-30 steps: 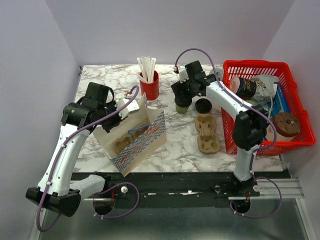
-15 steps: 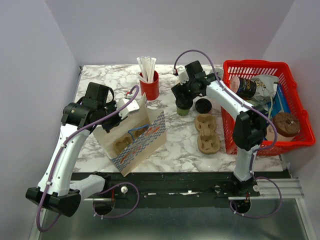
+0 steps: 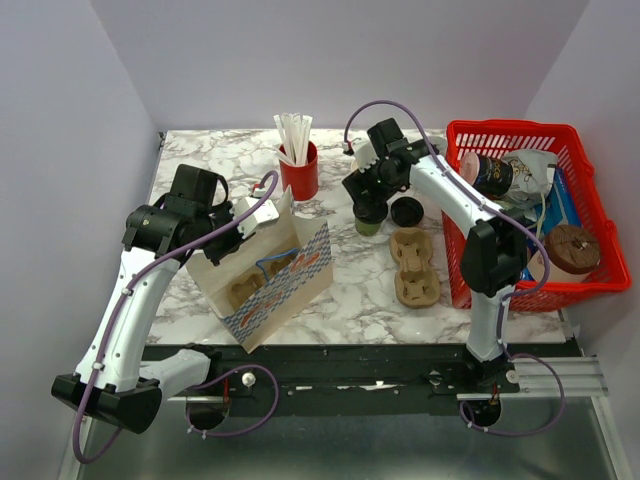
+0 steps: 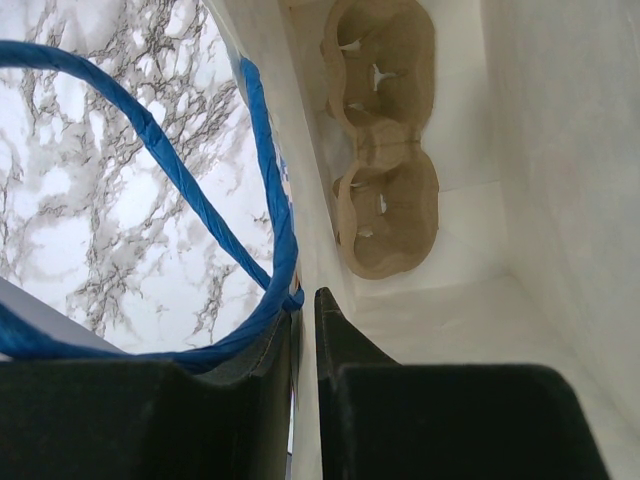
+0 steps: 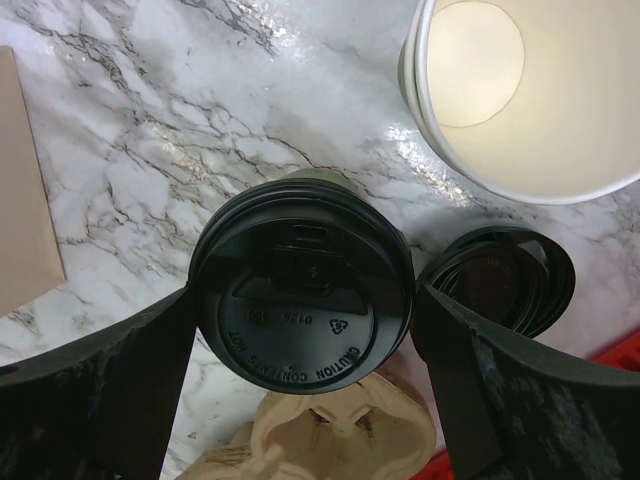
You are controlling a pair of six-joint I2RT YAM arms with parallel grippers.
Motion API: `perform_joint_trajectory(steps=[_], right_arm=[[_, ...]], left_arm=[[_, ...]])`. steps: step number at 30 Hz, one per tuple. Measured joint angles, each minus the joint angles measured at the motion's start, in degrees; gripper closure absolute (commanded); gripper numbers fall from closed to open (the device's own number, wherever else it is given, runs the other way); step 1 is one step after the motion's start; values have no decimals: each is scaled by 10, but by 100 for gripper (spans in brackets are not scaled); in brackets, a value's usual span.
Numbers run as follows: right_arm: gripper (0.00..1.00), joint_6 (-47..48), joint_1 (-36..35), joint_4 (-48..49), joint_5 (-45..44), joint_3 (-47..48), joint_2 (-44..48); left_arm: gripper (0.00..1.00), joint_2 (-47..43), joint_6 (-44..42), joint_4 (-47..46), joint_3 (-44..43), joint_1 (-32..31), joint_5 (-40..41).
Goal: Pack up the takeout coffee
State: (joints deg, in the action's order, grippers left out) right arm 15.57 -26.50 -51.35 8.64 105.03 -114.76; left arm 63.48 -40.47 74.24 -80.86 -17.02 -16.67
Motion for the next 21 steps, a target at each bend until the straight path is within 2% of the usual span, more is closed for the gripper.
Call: perform_joint_trajectory(steps=[11, 17, 21], right_arm=[[11, 24, 0, -45, 1, 20, -5], [23, 36, 0, -66, 3, 32, -10], [36, 40, 0, -78, 5, 35, -10]], left_arm=[[79, 4, 0, 0, 0, 0, 0], [79, 4, 0, 0, 0, 0, 0], [79, 4, 0, 0, 0, 0, 0]])
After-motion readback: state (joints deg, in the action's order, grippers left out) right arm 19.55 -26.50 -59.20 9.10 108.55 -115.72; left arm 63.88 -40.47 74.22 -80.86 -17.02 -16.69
